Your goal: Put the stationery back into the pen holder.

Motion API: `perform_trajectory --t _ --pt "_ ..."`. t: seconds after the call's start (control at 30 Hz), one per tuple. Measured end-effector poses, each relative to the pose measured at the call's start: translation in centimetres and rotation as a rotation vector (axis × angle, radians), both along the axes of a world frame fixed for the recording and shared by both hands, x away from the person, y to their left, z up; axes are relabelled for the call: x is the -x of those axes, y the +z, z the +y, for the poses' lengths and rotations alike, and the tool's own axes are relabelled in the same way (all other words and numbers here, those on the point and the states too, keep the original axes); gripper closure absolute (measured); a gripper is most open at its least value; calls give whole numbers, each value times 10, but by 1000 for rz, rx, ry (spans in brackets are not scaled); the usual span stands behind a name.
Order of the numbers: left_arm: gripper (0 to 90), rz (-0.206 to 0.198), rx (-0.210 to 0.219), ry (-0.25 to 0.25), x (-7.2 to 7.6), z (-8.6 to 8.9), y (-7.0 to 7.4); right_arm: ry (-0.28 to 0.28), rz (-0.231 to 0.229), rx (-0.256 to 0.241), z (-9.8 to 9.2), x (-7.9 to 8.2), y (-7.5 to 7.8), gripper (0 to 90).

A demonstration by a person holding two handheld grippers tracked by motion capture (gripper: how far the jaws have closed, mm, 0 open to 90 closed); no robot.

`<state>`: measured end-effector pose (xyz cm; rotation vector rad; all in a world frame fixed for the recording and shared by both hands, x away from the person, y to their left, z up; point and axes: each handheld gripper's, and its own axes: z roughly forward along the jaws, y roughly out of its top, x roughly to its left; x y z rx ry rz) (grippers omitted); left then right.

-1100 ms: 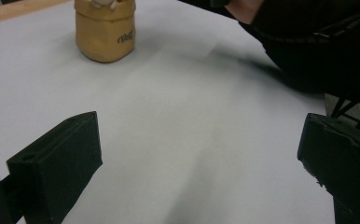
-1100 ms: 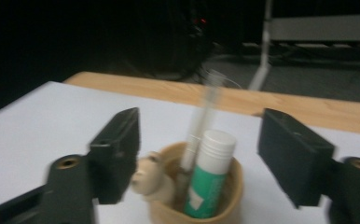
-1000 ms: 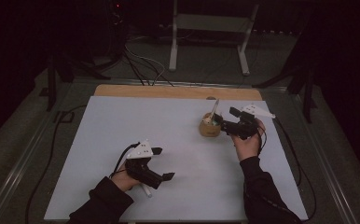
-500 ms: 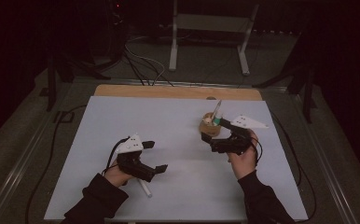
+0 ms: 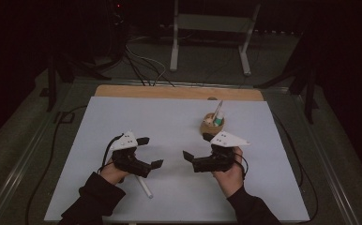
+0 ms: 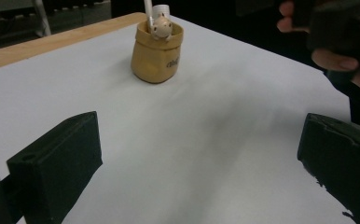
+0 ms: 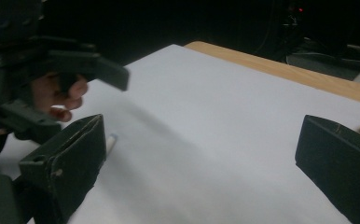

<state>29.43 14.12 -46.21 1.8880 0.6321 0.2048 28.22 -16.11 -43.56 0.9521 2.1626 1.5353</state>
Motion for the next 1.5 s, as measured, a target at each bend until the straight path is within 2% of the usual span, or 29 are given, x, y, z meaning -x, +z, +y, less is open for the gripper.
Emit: perform_trajectory --t 0.17,0.2,0.43,0.47,0.53,0.67,0.8,0.93,1.03,1.1,1.2,1.3,1.37,1.4,1.5 --pt "4 -5 3 6 0 2 1 14 -9 15 10 6 -3 17" --pt "4 -6 1 8 0 2 1 36 11 14 19 11 -6 17" --pt "4 -17 -8 15 -1 4 1 69 18 35 35 25 -15 17" --pt "4 -19 -6 16 -1 4 1 91 24 22 40 29 -18 17" --pt "4 -19 -3 20 -1 5 0 109 23 31 46 34 -21 17" --pt "4 -15 0 34 -3 8 -1 132 72 64 58 43 -31 16" --pt "4 -13 5 47 -5 11 -2 114 94 65 67 48 -37 17" --pt "4 -10 5 54 -6 13 -4 125 116 62 75 53 -43 17" --pt "4 -2 4 63 -8 14 -6 139 149 69 91 61 -51 48" --pt "4 -3 1 64 -8 14 -6 137 154 68 95 62 -52 49" --pt "4 -8 1 66 -7 15 -5 146 160 86 112 67 -56 64" --pt "4 -9 3 70 -8 16 -5 141 159 105 118 69 -58 113" --pt "4 -8 4 74 -8 18 -5 129 168 122 122 69 -60 148" --pt "4 -4 3 76 -9 19 -6 123 188 137 126 69 -63 186" --pt "4 -4 2 79 -9 19 -6 113 197 161 129 70 -65 227"
